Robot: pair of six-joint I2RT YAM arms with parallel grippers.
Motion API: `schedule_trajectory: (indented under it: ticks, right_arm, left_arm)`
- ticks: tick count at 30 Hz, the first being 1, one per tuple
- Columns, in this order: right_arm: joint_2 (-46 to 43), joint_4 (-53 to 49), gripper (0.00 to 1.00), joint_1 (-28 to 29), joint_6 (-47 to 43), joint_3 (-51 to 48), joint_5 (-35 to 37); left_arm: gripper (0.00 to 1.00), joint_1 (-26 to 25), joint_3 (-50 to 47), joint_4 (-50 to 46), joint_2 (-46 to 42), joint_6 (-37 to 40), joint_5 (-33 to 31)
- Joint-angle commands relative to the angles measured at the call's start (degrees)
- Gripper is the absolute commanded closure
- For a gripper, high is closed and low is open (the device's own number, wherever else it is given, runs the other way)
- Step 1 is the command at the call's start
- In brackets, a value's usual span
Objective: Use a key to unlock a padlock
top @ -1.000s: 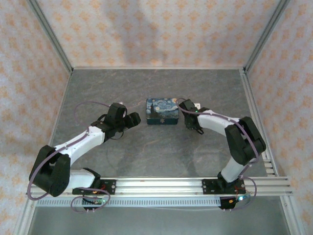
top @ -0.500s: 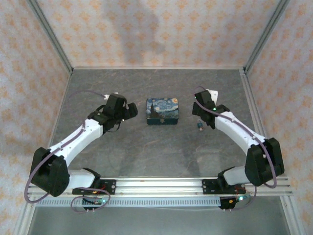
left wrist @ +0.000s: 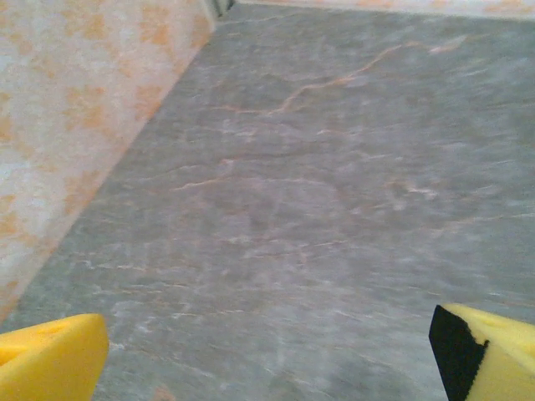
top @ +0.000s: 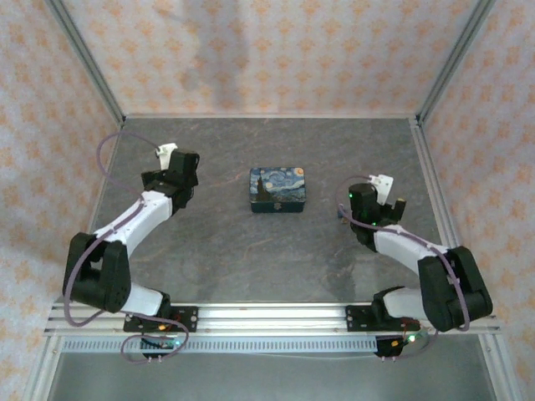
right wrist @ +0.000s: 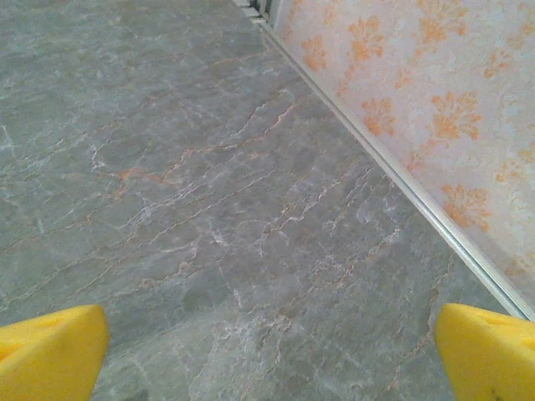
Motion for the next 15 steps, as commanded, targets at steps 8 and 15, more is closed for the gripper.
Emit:
schedule_trajectory:
  ticks: [8, 15]
  right_arm:
    - [8.44, 42.17, 0.01, -4.02, -8.76, -9.84, -3.92]
    - [12.42, 43.28, 0.01, -10.58, -6.14, -10.12, -21.78]
  left_arm:
    - [0.00, 1.67, -19.10, 37.17, 0.89, 9.39, -4.77]
    - [0.00, 4.53, -23.71, 46.46, 1.98, 11.87, 8.40]
